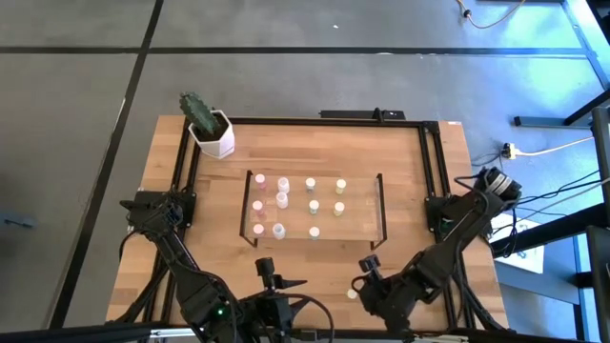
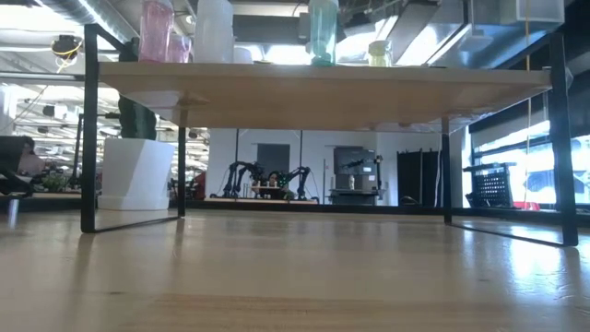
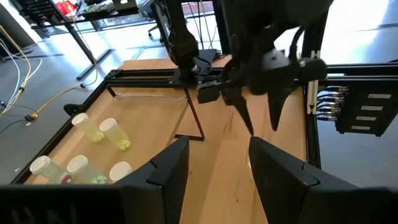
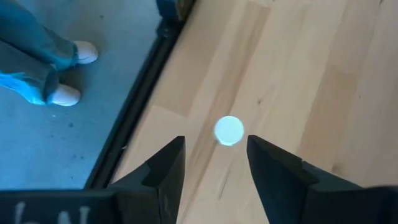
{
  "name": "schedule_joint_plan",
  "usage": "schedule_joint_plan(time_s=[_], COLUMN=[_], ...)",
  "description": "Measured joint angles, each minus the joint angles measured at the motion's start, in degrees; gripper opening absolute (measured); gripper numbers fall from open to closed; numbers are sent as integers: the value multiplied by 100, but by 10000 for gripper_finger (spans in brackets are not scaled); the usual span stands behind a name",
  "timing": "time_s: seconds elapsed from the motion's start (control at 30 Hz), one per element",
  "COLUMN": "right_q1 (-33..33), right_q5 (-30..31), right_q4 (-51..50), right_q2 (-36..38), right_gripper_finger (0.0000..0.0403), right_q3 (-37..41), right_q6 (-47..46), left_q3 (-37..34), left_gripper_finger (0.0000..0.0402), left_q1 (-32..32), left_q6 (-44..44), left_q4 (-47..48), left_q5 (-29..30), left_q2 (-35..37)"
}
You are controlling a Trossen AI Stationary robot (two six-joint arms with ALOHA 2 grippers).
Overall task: Pick and place medicine bottles onto shelf by color
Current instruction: Put the yellow pill bottle on the shelf aligned with the other yellow pill bottles
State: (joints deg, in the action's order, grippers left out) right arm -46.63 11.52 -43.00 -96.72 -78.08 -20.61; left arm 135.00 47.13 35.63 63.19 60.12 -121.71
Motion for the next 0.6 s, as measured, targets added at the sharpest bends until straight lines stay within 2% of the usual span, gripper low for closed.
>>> schedule_joint_plan(time_s=[0.13, 0.4, 0.6], right_q1=[147, 303, 304], right_q5=[-151, -355, -409], right_q4=[1, 1, 4], right_q2=[-27, -32, -139], right_gripper_finger=[174, 176, 207], right_q3=[0, 0, -7], right_q6=[-178, 78, 567], left_q3=[0, 0, 0], left_gripper_finger=[161, 161, 160], left_q1=[0, 0, 0], left_q6=[1, -1, -2], left_q4=[1, 1, 28], left_q5=[0, 1, 2], left_q2=[0, 0, 0])
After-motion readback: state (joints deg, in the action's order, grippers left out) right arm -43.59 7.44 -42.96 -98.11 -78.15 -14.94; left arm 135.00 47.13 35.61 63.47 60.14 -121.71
